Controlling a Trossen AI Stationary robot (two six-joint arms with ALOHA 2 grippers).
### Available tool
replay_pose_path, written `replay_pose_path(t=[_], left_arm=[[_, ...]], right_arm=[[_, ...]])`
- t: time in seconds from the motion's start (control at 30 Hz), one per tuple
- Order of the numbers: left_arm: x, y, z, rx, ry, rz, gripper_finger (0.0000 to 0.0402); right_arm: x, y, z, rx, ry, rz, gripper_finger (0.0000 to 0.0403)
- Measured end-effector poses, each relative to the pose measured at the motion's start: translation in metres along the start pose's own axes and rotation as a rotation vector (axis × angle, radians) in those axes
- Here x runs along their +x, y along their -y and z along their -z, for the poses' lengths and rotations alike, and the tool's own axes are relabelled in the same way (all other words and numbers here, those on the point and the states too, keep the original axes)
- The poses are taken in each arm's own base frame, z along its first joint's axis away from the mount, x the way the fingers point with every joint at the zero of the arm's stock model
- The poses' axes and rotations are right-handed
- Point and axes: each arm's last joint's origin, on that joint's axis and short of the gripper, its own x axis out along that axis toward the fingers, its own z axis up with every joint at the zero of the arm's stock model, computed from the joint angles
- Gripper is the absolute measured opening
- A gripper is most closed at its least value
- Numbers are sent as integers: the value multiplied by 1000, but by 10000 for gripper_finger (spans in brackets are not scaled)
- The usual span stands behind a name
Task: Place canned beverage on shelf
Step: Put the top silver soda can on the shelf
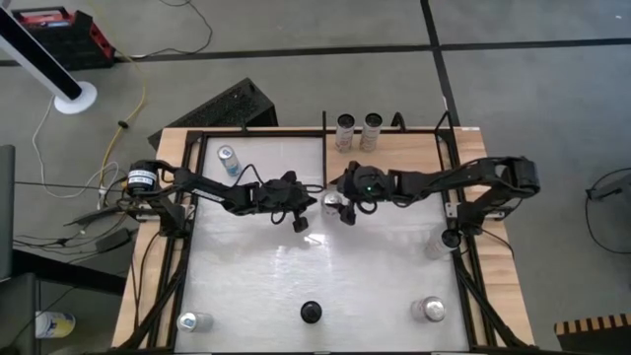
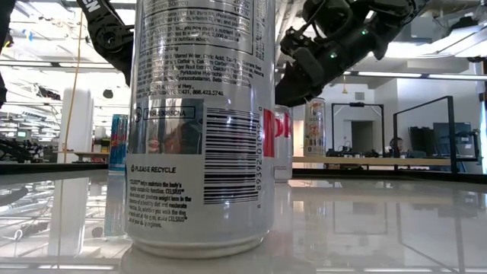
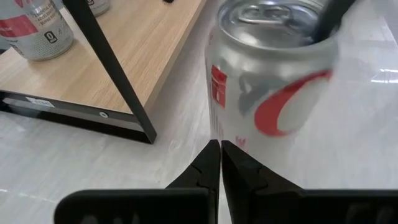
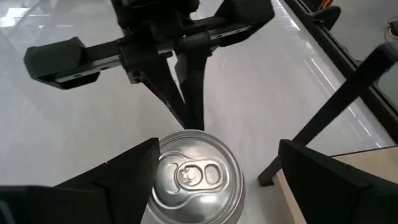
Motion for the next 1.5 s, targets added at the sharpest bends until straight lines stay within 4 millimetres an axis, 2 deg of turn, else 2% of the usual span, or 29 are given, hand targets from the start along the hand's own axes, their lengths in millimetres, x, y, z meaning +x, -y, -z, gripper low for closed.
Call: replay_pose_path(t=[0.33,0.73,1.1,1.5], left_arm=[[0,0,0,0,-1,0,2],[0,0,0,0,-1,0,2],[0,0,0,2,-1,0,2],[0,0,0,2,-1,0,2]], right_arm=[[-23,1,-18,31,103,-2,354],[-11,-17,-7,28,43,-34,354],[-11,-14,-5,-22,19,-14,354],[-9,-2,-3,7,-5,15,354]])
